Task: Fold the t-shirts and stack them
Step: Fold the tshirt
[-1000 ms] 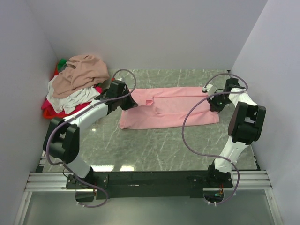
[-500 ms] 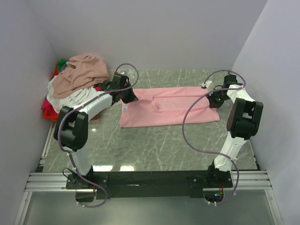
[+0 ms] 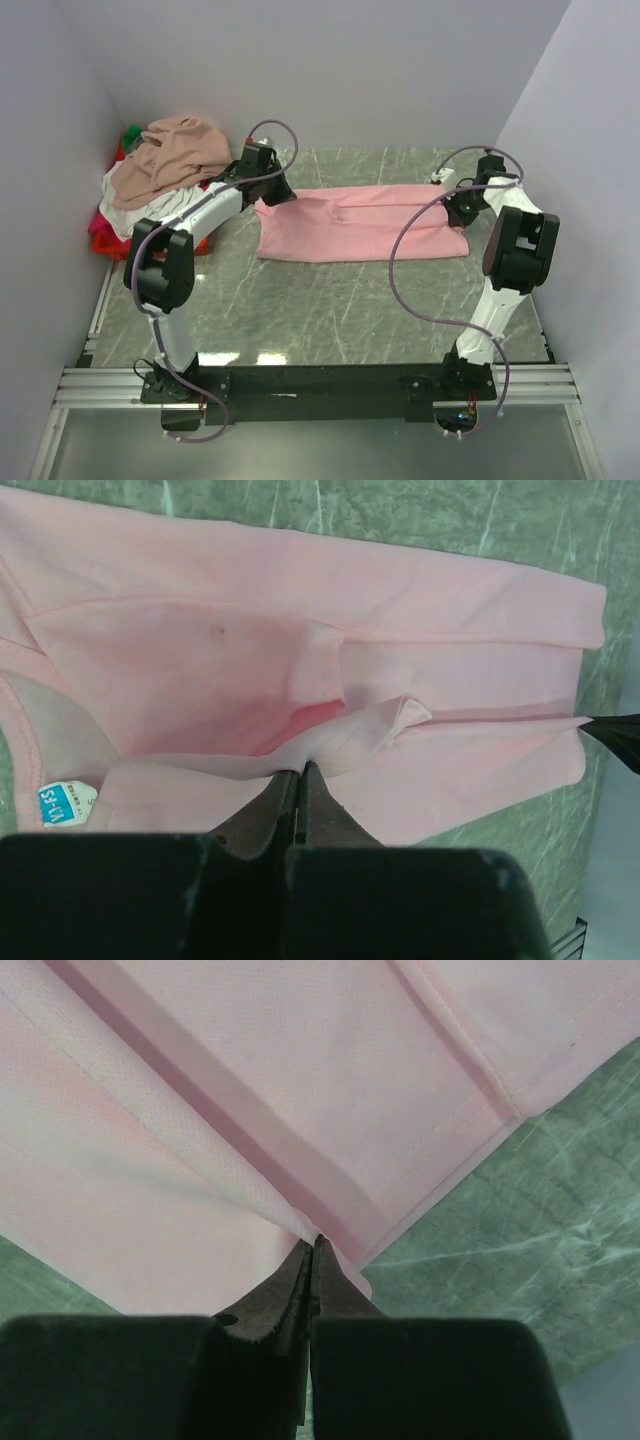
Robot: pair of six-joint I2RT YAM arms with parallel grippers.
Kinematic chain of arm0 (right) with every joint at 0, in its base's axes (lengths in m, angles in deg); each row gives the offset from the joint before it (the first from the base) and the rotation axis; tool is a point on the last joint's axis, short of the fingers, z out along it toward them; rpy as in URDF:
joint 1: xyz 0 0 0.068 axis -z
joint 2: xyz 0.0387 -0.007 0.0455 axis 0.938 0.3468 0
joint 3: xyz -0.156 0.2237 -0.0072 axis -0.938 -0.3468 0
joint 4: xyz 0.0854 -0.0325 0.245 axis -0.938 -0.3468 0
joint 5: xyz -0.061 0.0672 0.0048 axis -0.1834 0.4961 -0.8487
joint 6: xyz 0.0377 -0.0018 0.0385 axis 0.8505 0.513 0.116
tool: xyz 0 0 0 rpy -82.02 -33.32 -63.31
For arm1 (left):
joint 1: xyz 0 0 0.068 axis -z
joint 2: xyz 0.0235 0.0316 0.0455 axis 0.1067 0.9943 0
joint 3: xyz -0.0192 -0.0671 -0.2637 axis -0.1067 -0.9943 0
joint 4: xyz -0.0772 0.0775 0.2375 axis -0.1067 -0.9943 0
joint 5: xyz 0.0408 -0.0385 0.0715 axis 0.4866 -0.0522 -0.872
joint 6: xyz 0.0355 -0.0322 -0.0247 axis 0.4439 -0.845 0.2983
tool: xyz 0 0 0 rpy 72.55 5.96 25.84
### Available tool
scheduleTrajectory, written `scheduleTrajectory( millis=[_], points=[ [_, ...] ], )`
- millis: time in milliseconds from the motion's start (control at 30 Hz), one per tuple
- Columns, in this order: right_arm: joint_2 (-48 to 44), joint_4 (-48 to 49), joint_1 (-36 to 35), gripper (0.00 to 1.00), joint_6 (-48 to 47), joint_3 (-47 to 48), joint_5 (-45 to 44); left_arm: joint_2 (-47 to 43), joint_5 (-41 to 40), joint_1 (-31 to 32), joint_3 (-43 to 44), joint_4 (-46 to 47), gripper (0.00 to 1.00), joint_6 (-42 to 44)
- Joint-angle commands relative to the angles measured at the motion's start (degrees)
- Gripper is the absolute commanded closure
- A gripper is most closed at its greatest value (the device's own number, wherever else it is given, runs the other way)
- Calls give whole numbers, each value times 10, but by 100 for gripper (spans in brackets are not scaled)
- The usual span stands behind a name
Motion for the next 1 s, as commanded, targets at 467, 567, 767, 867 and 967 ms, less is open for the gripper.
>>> scheduleTrajectory(
  millis=[467, 567, 767, 867, 967],
  points=[
    [-71, 118, -7, 56, 169, -8, -27, 75, -30, -26, 129, -21, 48, 40],
    [-119, 104, -6, 52, 178, -30, 22, 43, -52, -28, 138, -17, 42, 66],
    [-179, -14, -6, 45, 115, -88, 179, -129, -29, -30, -28, 36, 38, 57],
    [-202, 9, -6, 45, 135, -151, 189, -221, -15, -32, -178, 64, 38, 22],
    [-218, 38, -6, 45, 155, -202, 184, -283, -20, -33, -291, 84, 38, -13]
  ],
)
